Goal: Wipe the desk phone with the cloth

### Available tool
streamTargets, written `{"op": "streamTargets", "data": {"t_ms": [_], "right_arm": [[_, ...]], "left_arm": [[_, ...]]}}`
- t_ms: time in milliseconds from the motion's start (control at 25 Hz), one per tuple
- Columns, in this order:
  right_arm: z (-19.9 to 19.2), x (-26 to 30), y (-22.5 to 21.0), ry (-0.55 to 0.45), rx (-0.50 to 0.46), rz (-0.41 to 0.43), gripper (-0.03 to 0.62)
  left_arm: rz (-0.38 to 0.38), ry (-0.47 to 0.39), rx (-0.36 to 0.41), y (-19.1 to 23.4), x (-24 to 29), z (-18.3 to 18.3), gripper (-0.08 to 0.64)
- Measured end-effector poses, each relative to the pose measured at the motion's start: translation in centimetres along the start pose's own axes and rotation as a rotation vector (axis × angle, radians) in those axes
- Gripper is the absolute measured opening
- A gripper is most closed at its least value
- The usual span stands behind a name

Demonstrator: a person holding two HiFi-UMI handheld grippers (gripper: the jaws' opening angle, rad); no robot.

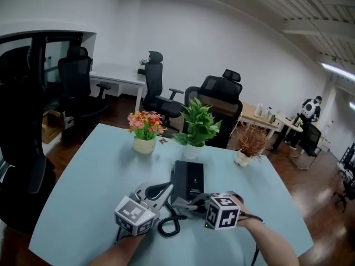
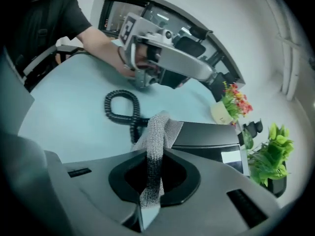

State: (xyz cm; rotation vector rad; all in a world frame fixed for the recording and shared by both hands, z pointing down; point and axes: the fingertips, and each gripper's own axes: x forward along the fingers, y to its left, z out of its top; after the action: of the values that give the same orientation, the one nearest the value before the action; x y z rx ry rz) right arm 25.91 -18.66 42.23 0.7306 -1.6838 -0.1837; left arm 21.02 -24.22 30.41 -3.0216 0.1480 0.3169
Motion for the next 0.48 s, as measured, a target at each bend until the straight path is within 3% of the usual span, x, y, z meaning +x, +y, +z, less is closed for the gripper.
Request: {"op": "streamTargets", "data": {"t_ms": [40, 120, 320, 400, 480], "right_arm": [[-0.1, -0.1, 0.3, 0.003, -0.01, 0.02, -0.012], [-0.5, -0.8, -2.2, -0.02, 0.031, -0.046, -0.012], [-2.2, -3.5, -15.9, -0.135, 0.33, -0.452, -0.012], [-3.0, -2.9, -19.0, -0.13, 0.391, -0.522, -0.012], [-3.9, -1.5, -20.3, -0.093, 0.407, -0.531, -0.012]], "left_arm": [[-0.002, 0.002, 0.0, 0.1, -0.1, -0.1, -0.002], [-0.005, 0.002, 0.007, 0.2, -0.3, -0.3, -0.002], [-0.001, -0.008, 0.01, 0.4, -0.5, 0.1, -0.002], [-0.007, -0.002, 0.004, 0.4, -0.5, -0.2, -0.001], [-0.015, 0.002, 0.004, 0.4, -0.5, -0.7, -0.002]]}}
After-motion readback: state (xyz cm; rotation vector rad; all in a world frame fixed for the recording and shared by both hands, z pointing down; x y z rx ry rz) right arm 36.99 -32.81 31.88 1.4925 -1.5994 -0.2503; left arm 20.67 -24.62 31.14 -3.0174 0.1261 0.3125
